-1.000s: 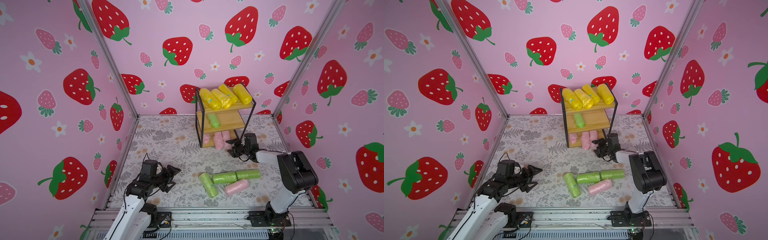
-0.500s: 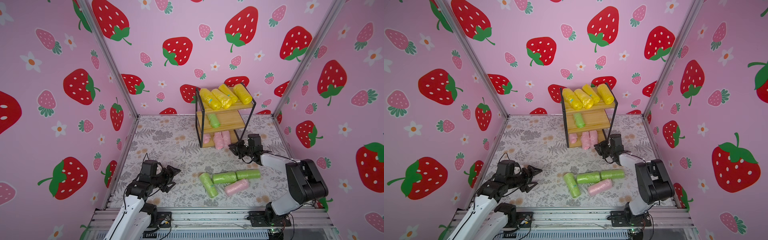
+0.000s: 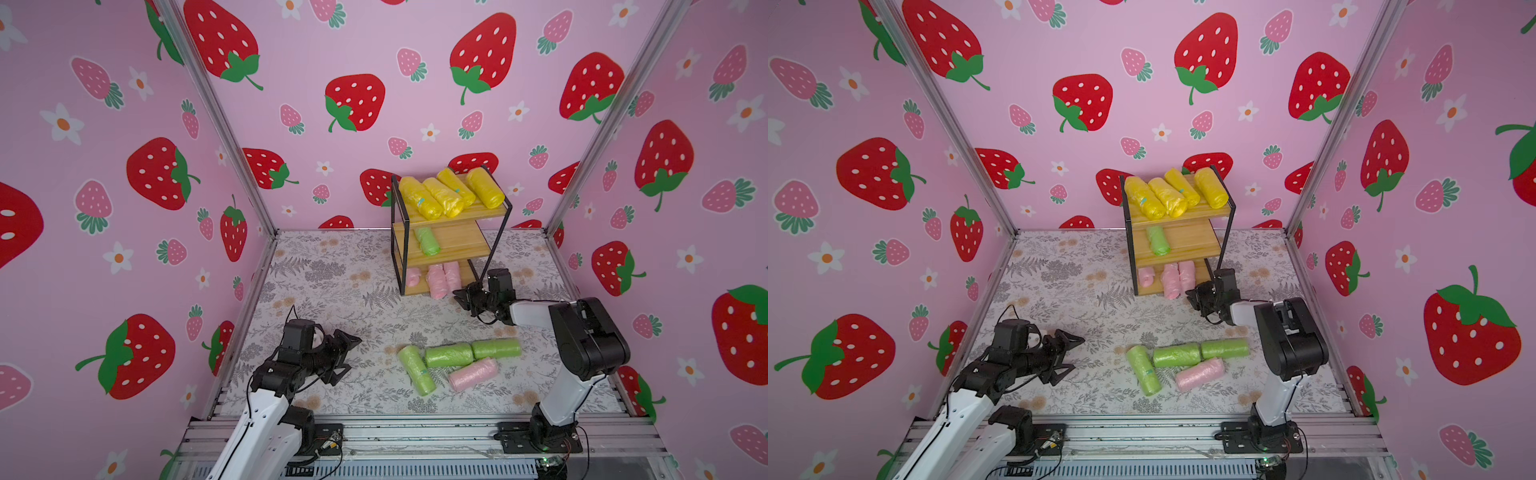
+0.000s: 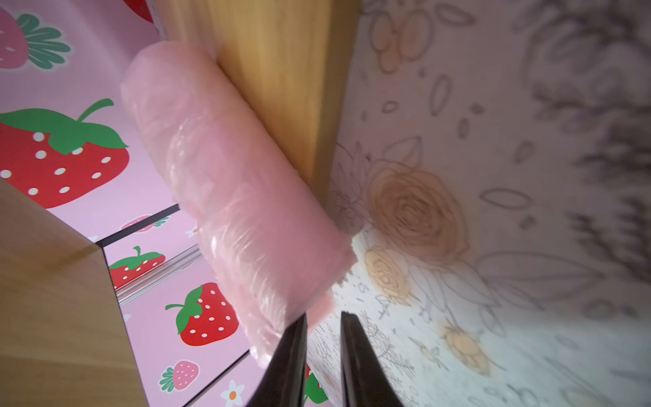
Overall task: Sort the rolls of trash bags by color and place them on the shelf
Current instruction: Place the roll of trash bags on the shelf, then adjust the roll of trash bags on the shelf.
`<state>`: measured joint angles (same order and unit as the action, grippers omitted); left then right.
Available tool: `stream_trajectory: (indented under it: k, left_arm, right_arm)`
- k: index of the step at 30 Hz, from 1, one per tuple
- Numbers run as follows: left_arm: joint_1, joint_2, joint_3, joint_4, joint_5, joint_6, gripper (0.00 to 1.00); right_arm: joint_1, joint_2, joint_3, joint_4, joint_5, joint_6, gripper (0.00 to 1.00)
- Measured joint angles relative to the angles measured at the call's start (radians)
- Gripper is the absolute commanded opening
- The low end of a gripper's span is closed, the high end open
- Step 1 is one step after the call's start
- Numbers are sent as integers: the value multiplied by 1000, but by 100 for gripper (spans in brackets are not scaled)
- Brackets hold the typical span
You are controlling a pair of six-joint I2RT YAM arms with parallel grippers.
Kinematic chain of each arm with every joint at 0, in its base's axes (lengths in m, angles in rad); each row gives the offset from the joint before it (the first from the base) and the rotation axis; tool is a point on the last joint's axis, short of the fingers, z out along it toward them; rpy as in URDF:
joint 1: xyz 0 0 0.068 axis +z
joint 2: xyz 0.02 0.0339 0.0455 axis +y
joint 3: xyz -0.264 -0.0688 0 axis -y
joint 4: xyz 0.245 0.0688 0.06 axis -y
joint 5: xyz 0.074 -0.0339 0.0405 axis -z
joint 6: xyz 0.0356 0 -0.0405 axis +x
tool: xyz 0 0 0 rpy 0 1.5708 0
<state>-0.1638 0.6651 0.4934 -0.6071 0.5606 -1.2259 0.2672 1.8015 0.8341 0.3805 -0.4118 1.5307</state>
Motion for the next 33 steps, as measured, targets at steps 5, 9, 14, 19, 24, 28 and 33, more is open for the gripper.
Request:
stream_trajectory:
  k: [5, 9, 14, 19, 24, 28, 33]
  left_arm:
    - [0, 5, 1, -4, 0, 1, 87]
    - [0, 5, 1, -4, 0, 3, 87]
    - [0, 17, 1, -3, 0, 4, 87]
    - [0, 34, 1, -3, 0, 9, 87]
    - [0, 34, 1, -3, 0, 18, 87]
    - [0, 22, 2, -5, 0, 19, 87]
    - [0, 11, 12, -19, 0, 19, 87]
  right_arm:
    - [0, 41, 40, 31, 14, 0, 26]
    - [0, 53, 43, 53, 18, 2, 27]
    - [1, 19, 5, 65, 19, -5, 25]
    - [26, -56, -58, 59, 31, -13, 25]
    - [101, -63, -48, 60, 39, -16, 25]
    - [142, -20, -3, 74, 43, -8, 25]
    - [140, 65, 33, 129, 64, 13, 25]
